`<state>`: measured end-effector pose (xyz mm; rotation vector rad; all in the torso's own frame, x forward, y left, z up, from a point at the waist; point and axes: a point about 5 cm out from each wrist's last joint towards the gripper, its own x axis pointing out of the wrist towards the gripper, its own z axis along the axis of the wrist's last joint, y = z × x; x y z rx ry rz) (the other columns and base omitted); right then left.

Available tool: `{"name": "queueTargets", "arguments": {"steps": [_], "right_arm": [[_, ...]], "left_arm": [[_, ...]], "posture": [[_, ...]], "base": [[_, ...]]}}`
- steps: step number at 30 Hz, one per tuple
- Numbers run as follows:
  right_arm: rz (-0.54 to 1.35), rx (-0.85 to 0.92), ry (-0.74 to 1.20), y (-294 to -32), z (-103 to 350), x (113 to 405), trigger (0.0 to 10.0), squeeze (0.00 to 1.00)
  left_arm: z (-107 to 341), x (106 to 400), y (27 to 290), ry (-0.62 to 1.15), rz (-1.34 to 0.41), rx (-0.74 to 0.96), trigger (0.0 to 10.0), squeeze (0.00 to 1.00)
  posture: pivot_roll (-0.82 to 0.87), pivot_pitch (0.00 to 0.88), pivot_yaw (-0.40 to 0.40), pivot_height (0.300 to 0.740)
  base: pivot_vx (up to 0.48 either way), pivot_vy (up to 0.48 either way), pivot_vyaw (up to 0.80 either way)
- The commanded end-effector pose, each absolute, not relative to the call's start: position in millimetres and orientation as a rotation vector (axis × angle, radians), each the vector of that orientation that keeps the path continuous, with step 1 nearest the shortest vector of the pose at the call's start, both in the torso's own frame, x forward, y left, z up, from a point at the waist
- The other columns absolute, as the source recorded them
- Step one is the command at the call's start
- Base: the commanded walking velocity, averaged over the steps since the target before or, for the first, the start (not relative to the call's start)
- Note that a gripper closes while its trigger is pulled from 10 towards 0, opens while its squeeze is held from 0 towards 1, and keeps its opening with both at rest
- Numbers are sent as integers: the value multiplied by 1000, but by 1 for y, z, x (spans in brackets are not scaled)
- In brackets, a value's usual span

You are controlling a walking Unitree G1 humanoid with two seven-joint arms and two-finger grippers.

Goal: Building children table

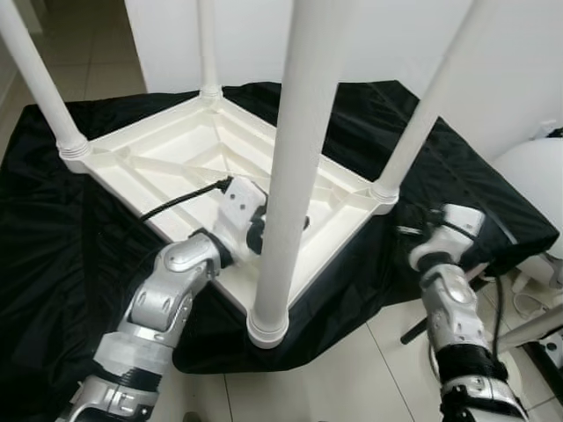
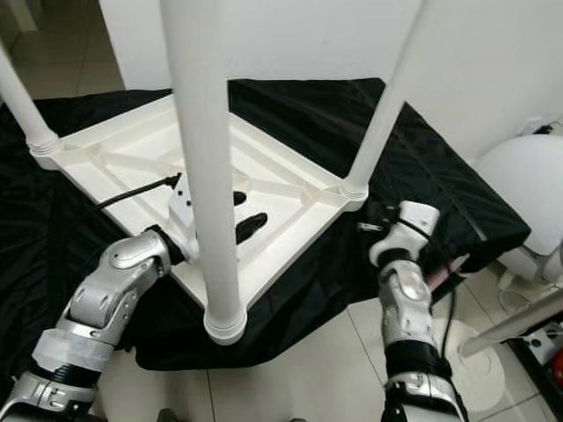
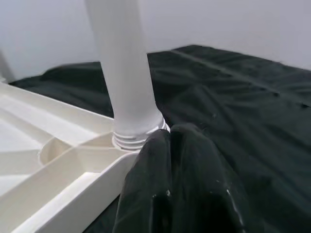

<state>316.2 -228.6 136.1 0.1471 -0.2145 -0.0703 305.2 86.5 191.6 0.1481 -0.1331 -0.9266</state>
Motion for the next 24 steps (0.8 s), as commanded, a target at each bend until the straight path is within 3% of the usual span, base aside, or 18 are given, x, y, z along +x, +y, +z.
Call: {"name": "queueTargets", "arguments": {"steps": [1,14,24], "right_arm": [[-87,182,-185,-229,126,307,10000,0],[-51,142,-144,-233,120,283,10000,0],[-29,72,-121,-251,131,274,10000,0]], "left_arm": [[193,310,100,-128,-907,170,10000,0],[191,323,143,-144,-821,271,10000,0],[174,314,185,-13,-919,361,10000,4]], "posture": [[-32,43,13,740],[-15,65,2,740],[-9,76,-33,740]], "base": [[0,0,0],[0,0,0],[0,0,0]]}}
